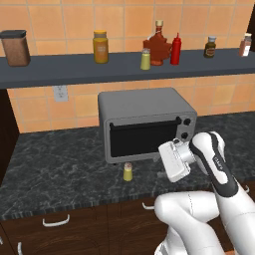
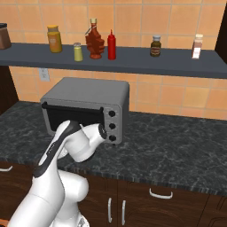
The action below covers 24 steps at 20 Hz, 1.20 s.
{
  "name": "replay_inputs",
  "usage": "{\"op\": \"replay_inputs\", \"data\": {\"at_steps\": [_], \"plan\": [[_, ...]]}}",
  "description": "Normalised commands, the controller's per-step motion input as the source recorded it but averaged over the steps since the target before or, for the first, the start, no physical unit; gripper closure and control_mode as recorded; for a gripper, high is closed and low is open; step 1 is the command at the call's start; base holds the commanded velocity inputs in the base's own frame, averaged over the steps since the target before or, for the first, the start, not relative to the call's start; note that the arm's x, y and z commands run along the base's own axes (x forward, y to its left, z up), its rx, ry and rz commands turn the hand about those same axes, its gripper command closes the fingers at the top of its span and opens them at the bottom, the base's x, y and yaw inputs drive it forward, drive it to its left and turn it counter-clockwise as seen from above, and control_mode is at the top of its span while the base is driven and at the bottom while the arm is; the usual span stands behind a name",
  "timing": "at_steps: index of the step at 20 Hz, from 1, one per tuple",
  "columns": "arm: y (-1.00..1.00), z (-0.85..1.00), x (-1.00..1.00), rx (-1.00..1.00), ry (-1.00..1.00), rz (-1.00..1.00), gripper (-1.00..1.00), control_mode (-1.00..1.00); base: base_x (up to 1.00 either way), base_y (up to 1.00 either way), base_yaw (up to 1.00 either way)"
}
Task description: Put the shaker and condiment bottle from the counter next to their counterparts in the cabinet.
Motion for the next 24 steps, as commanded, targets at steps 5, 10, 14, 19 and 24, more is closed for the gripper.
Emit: {"op": "replay_inputs", "data": {"at_steps": [5, 10, 14, 19, 24], "plan": [[0.40, -0.51, -0.09, 0.05, -0.10, -0.12, -1.00, -1.00, 0.00, 0.00, 0.00], [0.38, -0.52, -0.13, 0.04, -0.08, -0.12, -1.00, -1.00, 0.00, 0.00, 0.00], [0.24, -0.53, -0.26, 0.03, -0.05, -0.10, -1.00, -1.00, 0.00, 0.00, 0.00], [0.14, -0.52, -0.39, 0.04, -0.04, -0.08, -1.00, -1.00, 0.00, 0.00, 0.00], [0.36, -0.65, -0.20, 0.04, -0.09, -0.12, -1.00, -1.00, 0.00, 0.00, 0.00]]}}
